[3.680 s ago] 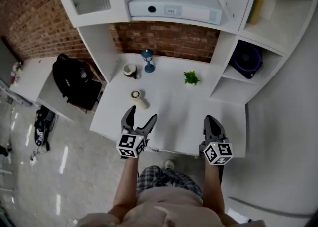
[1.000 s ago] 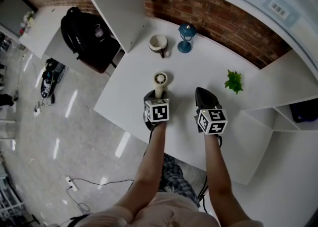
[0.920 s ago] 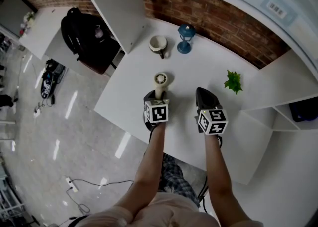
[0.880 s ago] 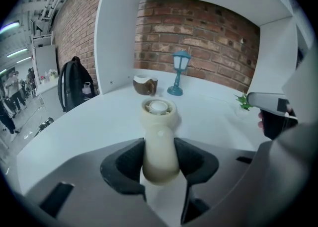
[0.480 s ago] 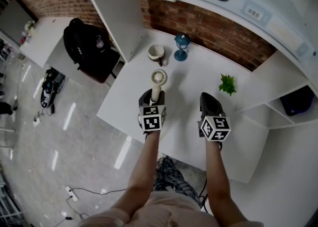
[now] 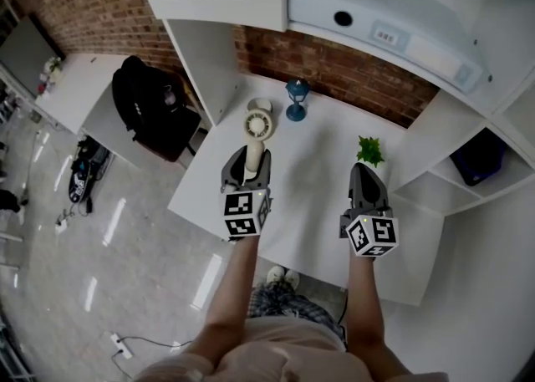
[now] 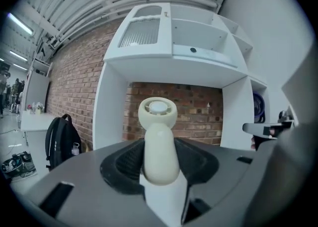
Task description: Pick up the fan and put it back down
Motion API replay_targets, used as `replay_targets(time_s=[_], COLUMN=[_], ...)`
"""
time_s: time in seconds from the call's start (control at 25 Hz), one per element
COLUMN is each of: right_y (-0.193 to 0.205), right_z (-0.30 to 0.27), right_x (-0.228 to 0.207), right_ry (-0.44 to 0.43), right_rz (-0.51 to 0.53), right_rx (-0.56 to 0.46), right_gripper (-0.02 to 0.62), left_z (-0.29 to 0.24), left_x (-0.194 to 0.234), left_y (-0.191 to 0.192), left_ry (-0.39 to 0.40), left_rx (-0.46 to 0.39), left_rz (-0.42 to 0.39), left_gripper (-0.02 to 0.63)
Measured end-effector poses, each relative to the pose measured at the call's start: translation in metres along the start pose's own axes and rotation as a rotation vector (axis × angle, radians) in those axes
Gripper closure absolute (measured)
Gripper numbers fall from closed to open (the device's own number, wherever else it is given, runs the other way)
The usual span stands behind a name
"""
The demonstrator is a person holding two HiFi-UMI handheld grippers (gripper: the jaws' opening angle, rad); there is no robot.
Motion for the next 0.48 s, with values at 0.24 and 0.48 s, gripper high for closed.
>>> replay_targets(time_s=[0.24, 0.48], right_y=[0.000, 0.045], right_z=[-0.004, -0.020], right_x=[0.007, 0.013], right_ry=[-0.007, -0.030], right_rz=[0.004, -0.009], right_rx=[0.004, 0.113], right_gripper=[0.580, 0.580], left_z=[0.001, -0.008], left_x=[0.003, 0.002], left_y=[0.010, 0.056], left_ry=[-0.002, 0.006], left_rx=[0.032, 0.131], left_rz=[0.010, 0.031], left_gripper=[0.400, 0.400])
Point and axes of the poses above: the fingertips, and each gripper's own axes: z backward along the fingers, x to its left, y out of its underside, the point moved 1 cm from there along z, backward along the fingers, and after that the axes turned 1 degree about -x, right-handed, at the moved point
